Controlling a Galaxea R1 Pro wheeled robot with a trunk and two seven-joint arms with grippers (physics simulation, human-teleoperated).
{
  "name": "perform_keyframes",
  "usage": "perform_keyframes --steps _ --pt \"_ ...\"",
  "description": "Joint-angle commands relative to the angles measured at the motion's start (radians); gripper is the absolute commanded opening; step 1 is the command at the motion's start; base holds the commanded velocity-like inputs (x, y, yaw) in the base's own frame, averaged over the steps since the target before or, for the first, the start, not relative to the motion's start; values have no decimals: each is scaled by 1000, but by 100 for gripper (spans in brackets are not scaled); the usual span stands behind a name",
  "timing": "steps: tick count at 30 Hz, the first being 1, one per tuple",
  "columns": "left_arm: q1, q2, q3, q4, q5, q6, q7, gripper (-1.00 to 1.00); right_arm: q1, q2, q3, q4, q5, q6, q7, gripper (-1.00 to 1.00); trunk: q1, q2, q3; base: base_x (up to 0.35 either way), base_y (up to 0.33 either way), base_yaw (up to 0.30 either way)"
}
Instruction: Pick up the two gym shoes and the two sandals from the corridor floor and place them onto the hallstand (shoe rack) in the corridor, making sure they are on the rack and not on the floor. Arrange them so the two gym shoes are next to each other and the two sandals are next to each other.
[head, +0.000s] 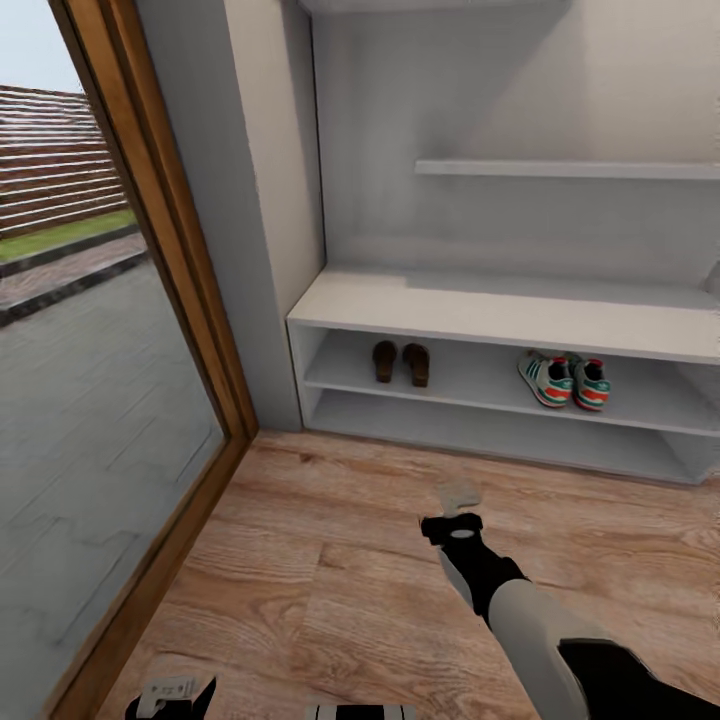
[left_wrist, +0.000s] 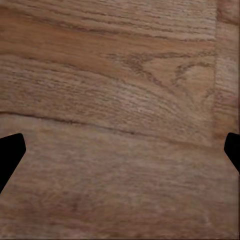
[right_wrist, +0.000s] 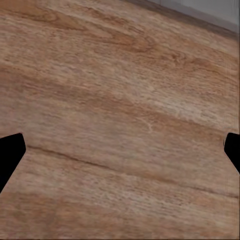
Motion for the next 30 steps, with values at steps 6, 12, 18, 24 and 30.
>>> perform_keyframes --steps 6,12,18,24,30 --pt "4 -1 16 3 -7 -7 -4 100 -10 -19 -8 97 4 -138 11 100 -1 0 -1 -224 0 0" --pt "5 -1 16 3 -7 -7 -3 100 -44 15 -9 73 0 -118 6 100 -1 0 -1 0 0 0" --pt "5 -1 17 3 -7 -6 -3 100 -61 46 -9 70 -7 -108 -6 100 -1 0 -1 0 0 0" --pt "5 0 17 3 -7 -6 -3 100 -61 46 -9 70 -8 -107 -7 100 -1 0 -1 0 0 0" --pt "5 0 17 3 -7 -6 -3 100 -62 46 -9 70 -8 -107 -7 100 -1 0 -1 0 0 0"
